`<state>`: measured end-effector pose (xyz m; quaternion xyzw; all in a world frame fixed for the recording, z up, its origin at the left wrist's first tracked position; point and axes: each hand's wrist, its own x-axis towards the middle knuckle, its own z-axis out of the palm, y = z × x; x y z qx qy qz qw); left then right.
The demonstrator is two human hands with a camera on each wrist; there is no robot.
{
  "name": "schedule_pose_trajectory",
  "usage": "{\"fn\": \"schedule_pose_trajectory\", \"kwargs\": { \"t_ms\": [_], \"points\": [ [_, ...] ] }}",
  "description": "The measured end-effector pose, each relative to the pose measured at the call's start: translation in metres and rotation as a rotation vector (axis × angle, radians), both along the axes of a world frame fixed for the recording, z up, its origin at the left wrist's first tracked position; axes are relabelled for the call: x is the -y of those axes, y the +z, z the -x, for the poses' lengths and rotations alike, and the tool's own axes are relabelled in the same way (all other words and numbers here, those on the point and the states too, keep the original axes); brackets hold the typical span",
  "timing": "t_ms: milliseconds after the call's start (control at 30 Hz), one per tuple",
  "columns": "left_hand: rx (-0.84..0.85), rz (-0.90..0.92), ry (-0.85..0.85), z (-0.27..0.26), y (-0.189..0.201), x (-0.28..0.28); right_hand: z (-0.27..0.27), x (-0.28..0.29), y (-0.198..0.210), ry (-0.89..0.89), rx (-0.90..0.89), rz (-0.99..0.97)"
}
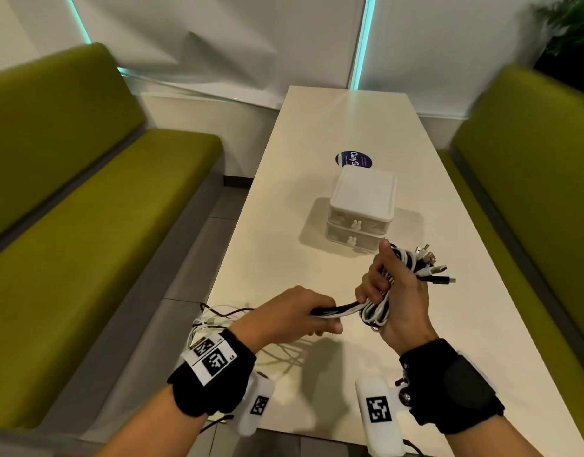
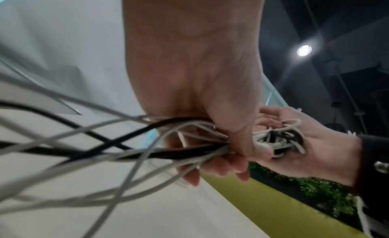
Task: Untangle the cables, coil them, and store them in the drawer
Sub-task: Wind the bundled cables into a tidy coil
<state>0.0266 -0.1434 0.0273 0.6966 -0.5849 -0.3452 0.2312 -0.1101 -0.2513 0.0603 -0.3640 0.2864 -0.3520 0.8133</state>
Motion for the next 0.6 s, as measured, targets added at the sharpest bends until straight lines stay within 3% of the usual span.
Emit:
{"fn": "schedule_pose_trajectory", "kwargs": {
  "t_ms": [200,333,433,600],
  "points": [
    [-0.061,-0.036,0.086,-0.021,0.007,-0.012,0.006,0.000,-0.005,0.057,-0.093,0.088],
    [-0.077,-0.052,0.072,-0.033,0.010,-0.019,0.001,-0.008,-0.004,0.081,-0.276,0.198],
    [-0.086,-0.077,0.057,-0.039,0.011,-0.023,0.000,-0.009,-0.003,0.097,-0.302,0.213],
    [0.021,-0.088,0.046,-0.036,0.009,-0.024,0.004,-0.010,-0.001,0.191,-0.342,0.281]
  ]
}}
